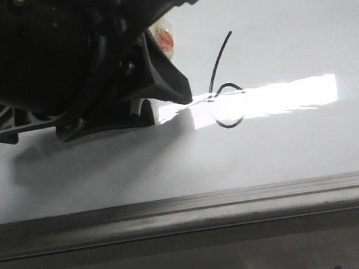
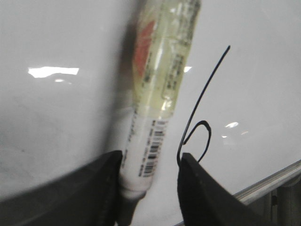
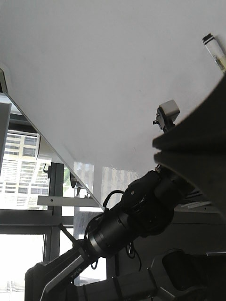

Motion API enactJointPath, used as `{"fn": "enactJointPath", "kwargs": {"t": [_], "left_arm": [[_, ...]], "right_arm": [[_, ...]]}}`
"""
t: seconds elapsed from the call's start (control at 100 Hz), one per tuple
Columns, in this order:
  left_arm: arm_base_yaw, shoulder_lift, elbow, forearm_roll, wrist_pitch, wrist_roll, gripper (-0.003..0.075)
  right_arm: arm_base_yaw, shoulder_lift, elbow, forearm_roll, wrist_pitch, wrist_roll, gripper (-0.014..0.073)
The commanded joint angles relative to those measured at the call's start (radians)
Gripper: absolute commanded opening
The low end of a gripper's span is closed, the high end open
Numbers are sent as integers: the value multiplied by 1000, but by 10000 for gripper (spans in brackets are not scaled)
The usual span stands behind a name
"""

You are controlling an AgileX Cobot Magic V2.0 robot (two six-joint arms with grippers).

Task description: Write number 6 on whiteboard

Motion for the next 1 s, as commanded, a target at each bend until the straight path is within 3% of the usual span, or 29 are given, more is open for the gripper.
{"fn": "enactJointPath", "kwargs": {"t": [0.0,0.13,0.64,0.83,0.9,0.99], "left_arm": [[28,49,20,-53,-270,-12,415],[28,49,20,-53,-270,-12,465],[28,-73,20,-25,-213,-10,465],[28,-171,20,64,-144,40,459],[28,-223,20,94,-91,91,436],[28,-309,36,94,-24,164,340]], "right_arm": [[-6,5,-34,0,-66,-3,-63],[-6,5,-34,0,-66,-3,-63],[-6,5,-34,-6,-66,-3,-63],[-6,5,-34,-6,-66,-3,-63],[-6,-6,-34,-37,-43,-3,-62],[-6,-40,-29,-126,27,-3,-62]]}}
